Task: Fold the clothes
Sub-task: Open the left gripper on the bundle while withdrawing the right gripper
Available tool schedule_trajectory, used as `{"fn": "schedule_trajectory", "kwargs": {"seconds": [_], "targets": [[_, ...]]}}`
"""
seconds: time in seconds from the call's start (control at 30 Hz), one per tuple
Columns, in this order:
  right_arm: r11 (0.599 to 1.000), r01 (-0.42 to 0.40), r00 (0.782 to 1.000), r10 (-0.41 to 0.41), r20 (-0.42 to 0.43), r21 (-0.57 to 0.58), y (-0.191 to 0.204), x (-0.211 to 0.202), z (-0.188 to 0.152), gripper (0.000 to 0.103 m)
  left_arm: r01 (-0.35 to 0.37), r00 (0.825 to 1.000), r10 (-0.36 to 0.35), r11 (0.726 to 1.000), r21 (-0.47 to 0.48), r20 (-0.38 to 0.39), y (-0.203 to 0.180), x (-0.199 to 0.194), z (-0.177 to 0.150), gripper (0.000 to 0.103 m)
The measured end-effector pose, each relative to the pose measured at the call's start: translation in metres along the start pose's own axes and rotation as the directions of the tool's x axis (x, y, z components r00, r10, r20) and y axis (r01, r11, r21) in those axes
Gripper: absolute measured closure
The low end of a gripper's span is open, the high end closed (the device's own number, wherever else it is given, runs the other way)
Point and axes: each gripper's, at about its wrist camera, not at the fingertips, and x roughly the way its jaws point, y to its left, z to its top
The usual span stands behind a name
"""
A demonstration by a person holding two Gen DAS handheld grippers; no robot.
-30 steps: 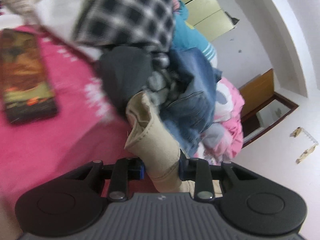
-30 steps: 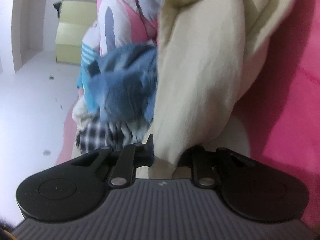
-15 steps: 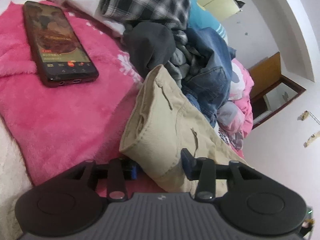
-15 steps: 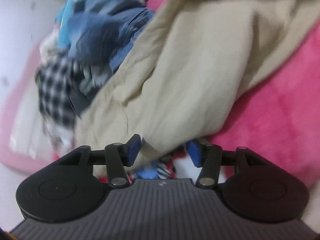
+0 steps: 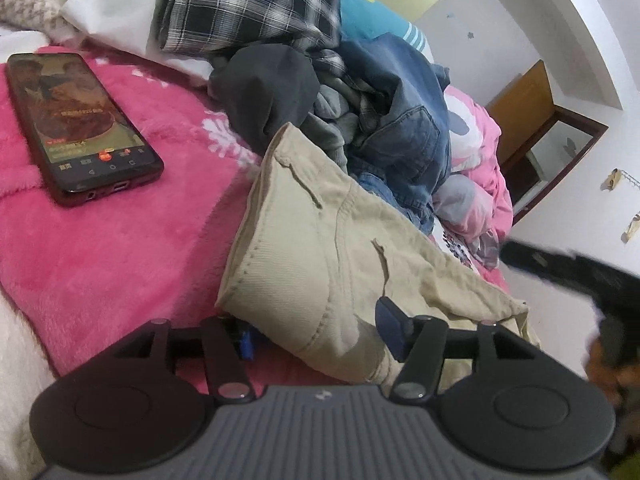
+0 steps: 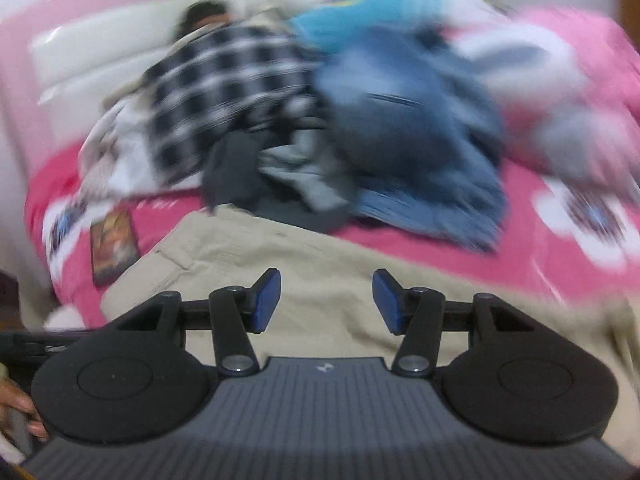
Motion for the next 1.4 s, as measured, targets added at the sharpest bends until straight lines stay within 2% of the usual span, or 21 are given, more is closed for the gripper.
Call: {"fn": "schedule_trajectory", "kwargs": {"seconds": [0.17,0.27,0.37,0.47,0.63,0.7,0.77,0.8,0.83,0.9,0.93,1.03,1.1,1.17,1.27,1.4], "targets": [[0.980,-0.160,0.986,0.154,-0.062,-0.118,0.024,0.056,0.031,0.053,0.014,1.000,-0.014,1.000,0.019,-0.009,0.002,-0.001,0.001,0.042],[0.952,-0.251,0.964,0.229,-0.134,-0.178,0.032,0.089,0.045,0.053,0.025,1.000,-0.025,0.999,0.022,-0.011,0.003,-0.001,0.001,0.042],[0.916,-0.334,0.930,0.282,-0.234,-0.222,0.028,0.122,0.060,0.053,0.036,0.999,-0.036,0.999,0.023,-0.012,0.005,-0.001,0.001,0.043],[0.871,-0.418,0.883,0.323,-0.341,-0.257,0.030,0.149,0.073,0.053,0.048,0.999,-0.047,0.999,0.025,-0.013,0.007,-0.002,0.000,0.043],[0.790,-0.576,0.759,0.422,-0.495,-0.210,0.034,0.178,0.085,0.051,0.063,0.998,-0.063,0.998,0.019,-0.014,0.010,-0.002,0.001,0.043],[0.767,-0.596,0.739,0.409,-0.535,-0.237,0.038,0.185,0.086,0.052,0.068,0.998,-0.068,0.998,0.013,-0.014,0.011,-0.002,0.001,0.043],[0.783,-0.580,0.734,0.383,-0.561,-0.225,0.040,0.194,0.084,0.061,0.073,0.997,-0.073,0.997,0.008,-0.015,0.012,-0.002,0.002,0.043],[0.790,-0.565,0.743,0.361,-0.563,-0.239,0.043,0.194,0.080,0.073,0.075,0.997,-0.075,0.997,0.004,-0.015,0.013,-0.003,0.002,0.043],[0.796,-0.549,0.753,0.338,-0.565,-0.255,0.046,0.193,0.076,0.077,0.079,0.997,-0.079,0.997,-0.002,-0.014,0.013,-0.003,0.003,0.043],[0.793,-0.514,0.791,0.290,-0.540,-0.328,0.055,0.177,0.069,0.092,0.086,0.996,-0.086,0.996,-0.016,-0.011,0.015,-0.004,0.003,0.043],[0.789,-0.494,0.811,0.267,-0.520,-0.366,0.061,0.167,0.066,0.094,0.088,0.996,-0.089,0.996,-0.023,-0.010,0.016,-0.004,0.003,0.043],[0.790,-0.392,0.893,0.203,-0.402,-0.472,0.073,0.136,0.057,0.097,0.092,0.996,-0.092,0.995,-0.048,-0.014,0.017,-0.004,0.006,0.042],[0.796,-0.311,0.934,0.154,-0.322,-0.520,0.076,0.120,0.056,0.098,0.094,0.995,-0.096,0.993,-0.069,-0.017,0.018,-0.004,0.008,0.042],[0.797,-0.225,0.965,0.105,-0.238,-0.560,0.079,0.104,0.054,0.098,0.099,0.994,-0.102,0.989,-0.107,-0.025,0.019,-0.005,0.013,0.041],[0.795,-0.143,0.985,0.055,-0.164,-0.589,0.075,0.098,0.059,0.098,0.090,0.995,-0.093,0.985,-0.144,-0.016,0.022,-0.006,0.019,0.041],[0.790,-0.113,0.989,0.031,-0.145,-0.603,0.075,0.116,0.058,0.098,0.060,0.998,-0.065,0.984,-0.165,-0.026,0.026,-0.003,0.020,0.046]]}}
